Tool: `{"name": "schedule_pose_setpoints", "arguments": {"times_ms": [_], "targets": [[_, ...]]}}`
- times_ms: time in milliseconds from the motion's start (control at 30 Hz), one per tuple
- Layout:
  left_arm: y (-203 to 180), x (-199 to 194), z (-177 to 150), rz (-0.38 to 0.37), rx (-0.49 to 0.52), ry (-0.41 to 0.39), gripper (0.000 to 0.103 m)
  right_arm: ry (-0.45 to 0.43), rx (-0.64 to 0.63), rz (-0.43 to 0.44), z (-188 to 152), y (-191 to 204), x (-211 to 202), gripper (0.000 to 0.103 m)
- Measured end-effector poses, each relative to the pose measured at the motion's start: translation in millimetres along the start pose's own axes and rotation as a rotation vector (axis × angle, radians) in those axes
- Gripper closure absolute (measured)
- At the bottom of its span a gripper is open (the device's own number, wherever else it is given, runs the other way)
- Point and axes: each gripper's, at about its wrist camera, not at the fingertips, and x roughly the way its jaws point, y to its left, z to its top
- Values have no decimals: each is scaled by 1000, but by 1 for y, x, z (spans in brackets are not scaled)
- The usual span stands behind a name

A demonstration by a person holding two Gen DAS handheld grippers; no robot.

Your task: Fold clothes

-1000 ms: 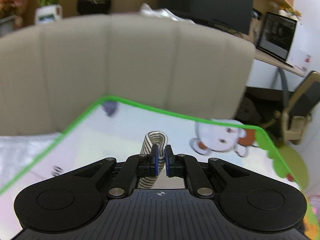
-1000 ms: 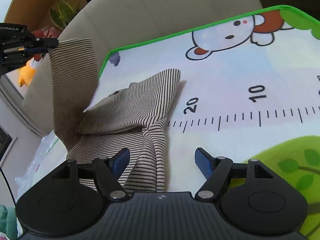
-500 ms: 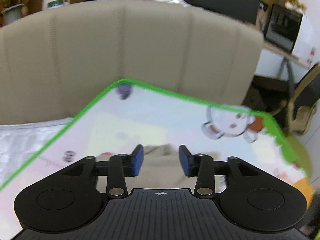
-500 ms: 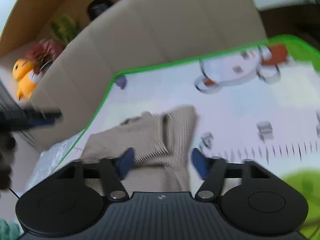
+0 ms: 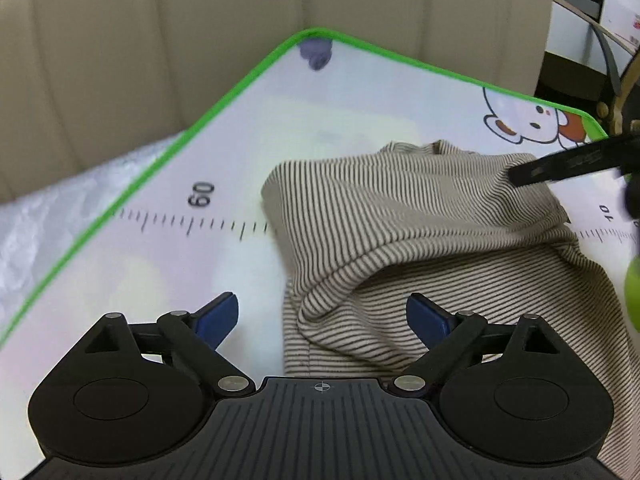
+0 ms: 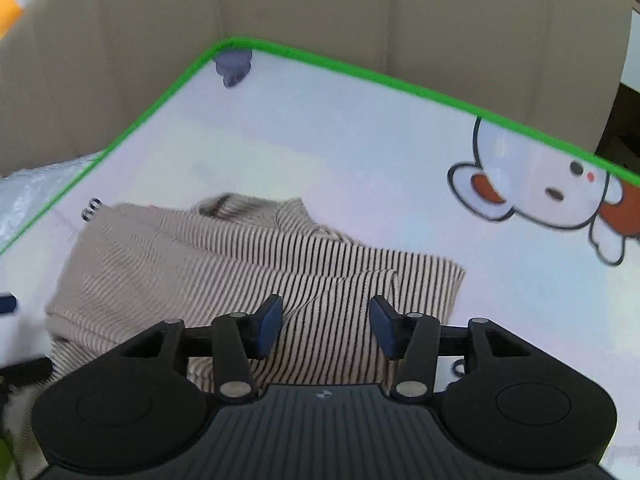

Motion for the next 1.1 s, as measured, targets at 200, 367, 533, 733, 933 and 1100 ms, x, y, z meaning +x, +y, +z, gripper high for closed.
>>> {"name": "schedule_pose_setpoints", "arguments": {"times_ms": [200, 367, 533, 733, 933, 1100], "targets": [[1, 4, 6, 49, 113, -36, 6, -154, 36, 48, 16, -7, -30, 103], [17, 20, 6, 106, 111, -21, 5, -222, 37, 34, 20, -15, -45, 103], [31, 29, 4, 112, 44, 26, 3, -81, 115, 12, -15, -32, -14, 81], [32, 26, 4, 115, 20, 30, 3, 42, 175, 42, -33, -29, 22, 78], [40, 28, 4, 77, -33, 29, 3, -158, 76, 141, 9, -7, -28, 99], [43, 34, 6, 49, -59, 26, 0, -233, 103, 99, 15, -29, -48, 99]]}}
